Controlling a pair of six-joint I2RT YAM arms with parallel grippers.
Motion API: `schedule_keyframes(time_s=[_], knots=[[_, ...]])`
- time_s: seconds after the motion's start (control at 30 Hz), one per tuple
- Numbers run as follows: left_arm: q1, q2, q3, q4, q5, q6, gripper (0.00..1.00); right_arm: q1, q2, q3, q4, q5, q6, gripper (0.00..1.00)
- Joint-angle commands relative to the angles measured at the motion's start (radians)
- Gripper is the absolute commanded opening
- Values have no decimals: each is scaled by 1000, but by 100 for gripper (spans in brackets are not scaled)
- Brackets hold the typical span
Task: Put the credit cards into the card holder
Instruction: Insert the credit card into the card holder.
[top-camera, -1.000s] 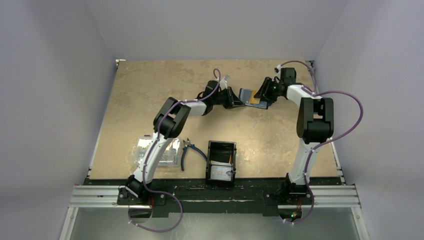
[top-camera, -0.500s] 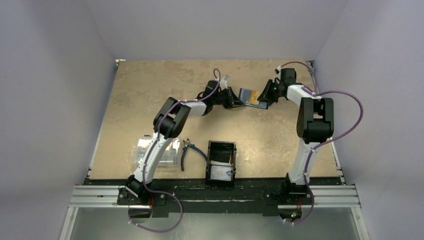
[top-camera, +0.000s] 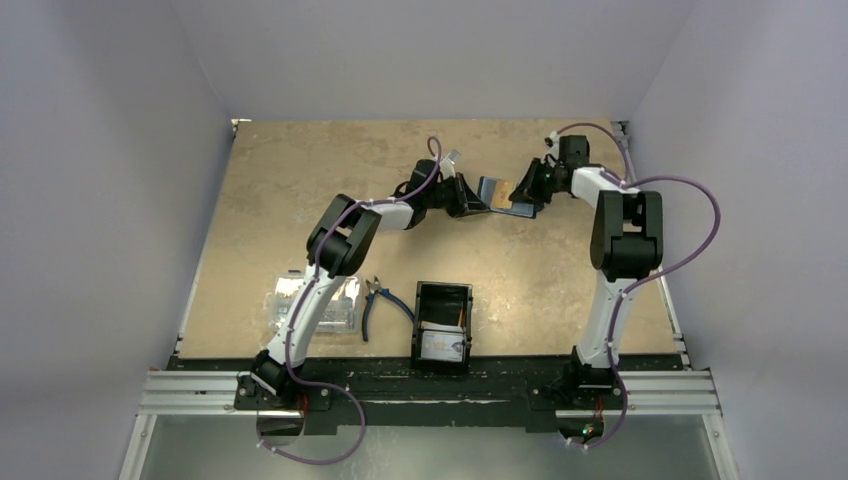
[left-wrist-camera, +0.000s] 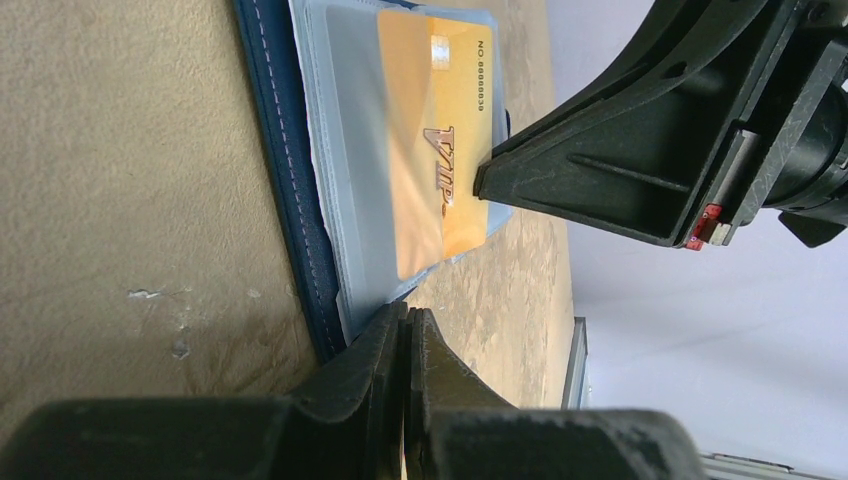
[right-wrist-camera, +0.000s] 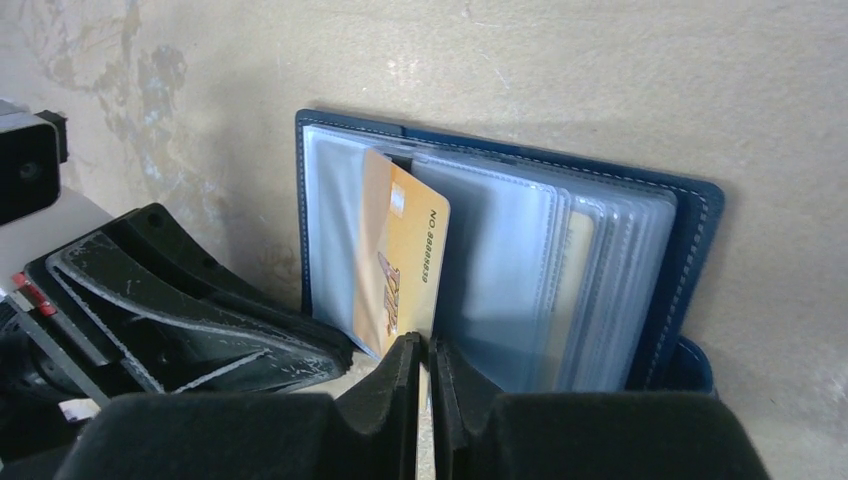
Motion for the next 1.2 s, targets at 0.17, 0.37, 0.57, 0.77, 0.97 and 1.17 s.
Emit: schedule_keyframes(time_s=[0.17, 0.37, 0.57, 0.77, 0.97, 1.17], knots=[[14, -42, 29, -31, -9, 48, 0, 41, 45, 94, -132, 62, -58, 30], [36, -87, 41, -38, -9, 46, 8, 41, -6, 117, -178, 148, -86, 39], [67, -109, 43, -50, -3, 57, 15, 49, 7, 127, -184, 172, -104, 41], [105, -100, 37, -101, -31, 64, 18, 106, 69, 198, -201, 179, -147, 42], [116, -78, 21, -145, -78, 64, 19, 142, 93, 222, -177, 89, -141, 48], [116, -77, 15, -142, -77, 69, 19, 101, 34, 224, -209, 173, -145, 55]])
